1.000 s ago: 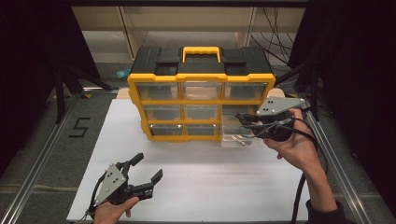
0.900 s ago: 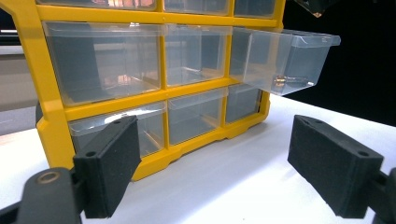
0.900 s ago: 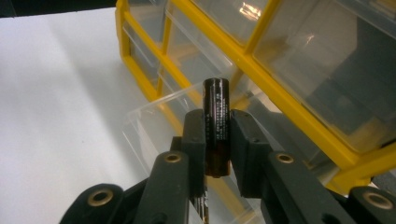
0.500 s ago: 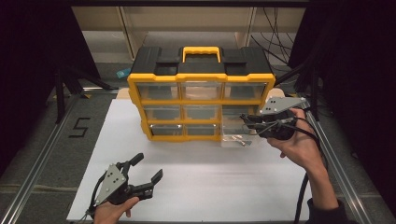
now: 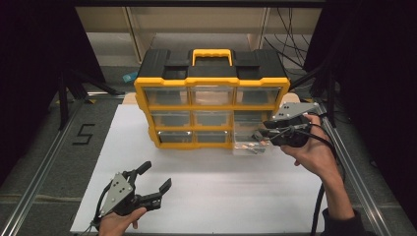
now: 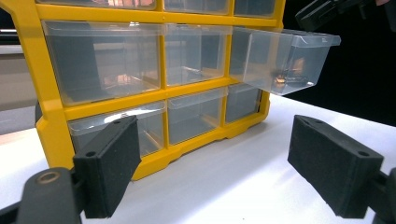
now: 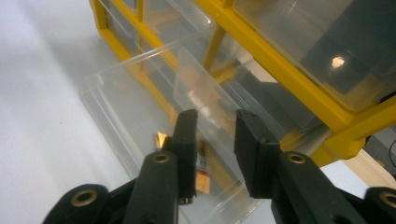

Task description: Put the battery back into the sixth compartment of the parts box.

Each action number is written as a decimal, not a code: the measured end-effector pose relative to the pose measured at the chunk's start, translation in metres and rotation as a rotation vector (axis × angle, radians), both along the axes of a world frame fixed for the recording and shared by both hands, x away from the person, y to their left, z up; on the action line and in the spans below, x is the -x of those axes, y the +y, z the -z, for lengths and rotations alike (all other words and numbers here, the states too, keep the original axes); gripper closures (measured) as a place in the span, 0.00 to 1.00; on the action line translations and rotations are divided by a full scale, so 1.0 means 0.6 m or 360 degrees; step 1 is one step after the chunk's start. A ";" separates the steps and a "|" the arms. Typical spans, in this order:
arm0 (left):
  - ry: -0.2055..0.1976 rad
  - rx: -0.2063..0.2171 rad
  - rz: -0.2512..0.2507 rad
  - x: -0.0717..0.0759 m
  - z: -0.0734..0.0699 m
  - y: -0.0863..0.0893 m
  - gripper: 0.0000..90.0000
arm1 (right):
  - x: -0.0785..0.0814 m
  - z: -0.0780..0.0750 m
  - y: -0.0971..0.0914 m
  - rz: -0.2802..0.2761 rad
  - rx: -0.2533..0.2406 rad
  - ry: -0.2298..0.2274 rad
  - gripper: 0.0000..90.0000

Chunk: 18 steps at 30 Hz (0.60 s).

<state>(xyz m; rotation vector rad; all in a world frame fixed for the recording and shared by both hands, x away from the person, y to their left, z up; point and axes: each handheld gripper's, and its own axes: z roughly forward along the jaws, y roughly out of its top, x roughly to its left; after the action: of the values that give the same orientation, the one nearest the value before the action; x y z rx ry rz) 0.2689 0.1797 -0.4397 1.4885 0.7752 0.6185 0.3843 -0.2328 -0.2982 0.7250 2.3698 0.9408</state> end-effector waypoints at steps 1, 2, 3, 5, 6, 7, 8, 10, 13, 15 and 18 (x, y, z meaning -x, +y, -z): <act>0.0000 -0.0001 0.0000 0.000 0.000 0.000 0.18 | 0.001 -0.001 0.001 -0.0004 -0.0013 -0.0004 0.75; 0.0000 -0.0001 0.0001 0.000 0.000 0.000 0.18 | 0.002 -0.002 0.002 0.0003 -0.0021 -0.0016 0.73; 0.0001 -0.0003 0.0001 0.000 0.000 0.000 0.18 | 0.004 -0.004 0.003 -0.0001 -0.0026 -0.0004 0.72; 0.0000 0.0000 0.0000 0.000 0.000 0.000 0.18 | 0.006 -0.006 0.005 -0.0018 -0.0031 -0.0008 0.69; 0.0000 0.0000 -0.0001 0.000 0.000 0.000 0.18 | 0.007 -0.007 0.007 -0.0025 -0.0035 -0.0009 0.68; 0.0000 -0.0001 0.0000 0.000 0.000 0.000 0.18 | 0.008 -0.007 0.009 -0.0020 -0.0040 -0.0020 0.67; 0.0000 -0.0002 0.0000 0.000 0.000 0.000 0.18 | 0.010 -0.008 0.011 -0.0028 -0.0039 -0.0012 0.65; 0.0000 -0.0001 0.0000 0.000 0.000 0.000 0.18 | 0.014 -0.009 0.017 -0.0042 -0.0061 -0.0024 0.60; 0.0000 -0.0001 -0.0001 0.000 0.000 0.000 0.18 | 0.018 -0.011 0.026 -0.0084 -0.0120 -0.0047 0.52; -0.0001 -0.0002 0.0000 0.000 0.000 0.001 0.18 | 0.020 -0.012 0.031 -0.0089 -0.0165 -0.0068 0.49; -0.0001 -0.0003 0.0000 0.000 0.000 0.001 0.18 | 0.026 -0.012 0.037 -0.0101 -0.0217 -0.0054 0.44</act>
<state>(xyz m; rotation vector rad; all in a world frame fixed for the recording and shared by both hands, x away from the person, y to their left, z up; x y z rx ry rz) 0.2688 0.1801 -0.4397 1.4900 0.7738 0.6199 0.3685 -0.2104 -0.2910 0.6823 2.3286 1.1417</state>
